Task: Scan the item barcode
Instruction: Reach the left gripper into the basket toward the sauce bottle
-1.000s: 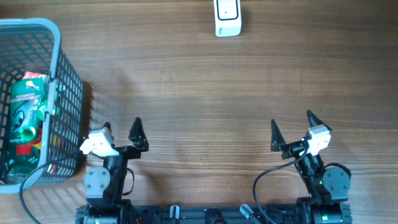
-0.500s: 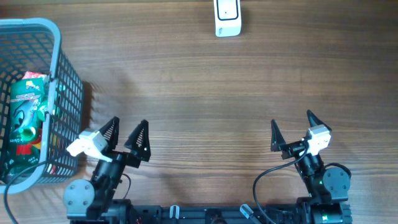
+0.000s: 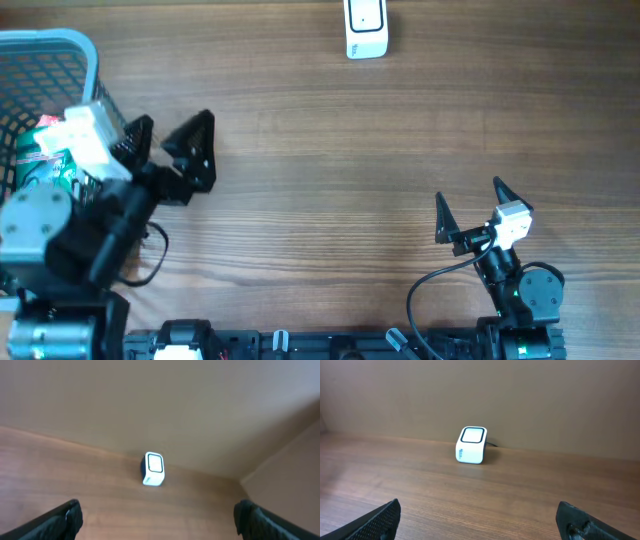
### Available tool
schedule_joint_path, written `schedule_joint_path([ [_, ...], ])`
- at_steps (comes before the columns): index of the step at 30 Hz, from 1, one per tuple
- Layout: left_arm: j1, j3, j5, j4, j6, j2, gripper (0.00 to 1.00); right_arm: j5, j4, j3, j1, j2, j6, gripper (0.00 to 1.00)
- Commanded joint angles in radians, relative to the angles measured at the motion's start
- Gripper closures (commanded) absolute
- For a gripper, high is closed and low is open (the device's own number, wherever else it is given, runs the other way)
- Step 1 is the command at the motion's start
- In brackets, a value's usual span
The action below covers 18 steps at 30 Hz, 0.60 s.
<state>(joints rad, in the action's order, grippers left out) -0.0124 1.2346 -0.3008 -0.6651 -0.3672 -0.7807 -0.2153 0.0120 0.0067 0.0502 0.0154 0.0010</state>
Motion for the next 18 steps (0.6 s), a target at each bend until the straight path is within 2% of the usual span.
schedule_joint_path([
  [1, 0.006, 0.049, -0.003, -0.056, 0.049, -0.035, 0.0, 0.013, 0.003, -0.002, 0.006, -0.011, -0.008, 0.0],
  [4, 0.006, 0.05, 0.046, -0.024, 0.045, -0.04, 0.0, 0.013, 0.003, -0.002, 0.006, -0.011, -0.009, 0.0],
  [7, 0.006, 0.099, 0.29, -0.053, -0.063, -0.06, 0.0, 0.013, 0.003, -0.002, 0.006, -0.011, -0.009, 0.0],
  [8, 0.006, 0.188, 0.459, -0.142, -0.109, -0.107, 0.0, 0.013, 0.003, -0.002, 0.006, -0.011, -0.008, 0.0],
  [11, 0.006, 0.361, 0.632, -0.285, -0.14, -0.213, 0.0, 0.013, 0.003, -0.002, 0.006, -0.011, -0.009, 0.0],
  [14, 0.042, 0.584, 0.734, -0.462, -0.182, -0.364, 0.0, 0.013, 0.003, -0.002, 0.006, -0.011, -0.009, 0.0],
  [18, 0.193, 0.785, 0.747, -0.686, -0.35, -0.535, 0.0, 0.013, 0.003, -0.002, 0.006, -0.011, -0.009, 0.0],
])
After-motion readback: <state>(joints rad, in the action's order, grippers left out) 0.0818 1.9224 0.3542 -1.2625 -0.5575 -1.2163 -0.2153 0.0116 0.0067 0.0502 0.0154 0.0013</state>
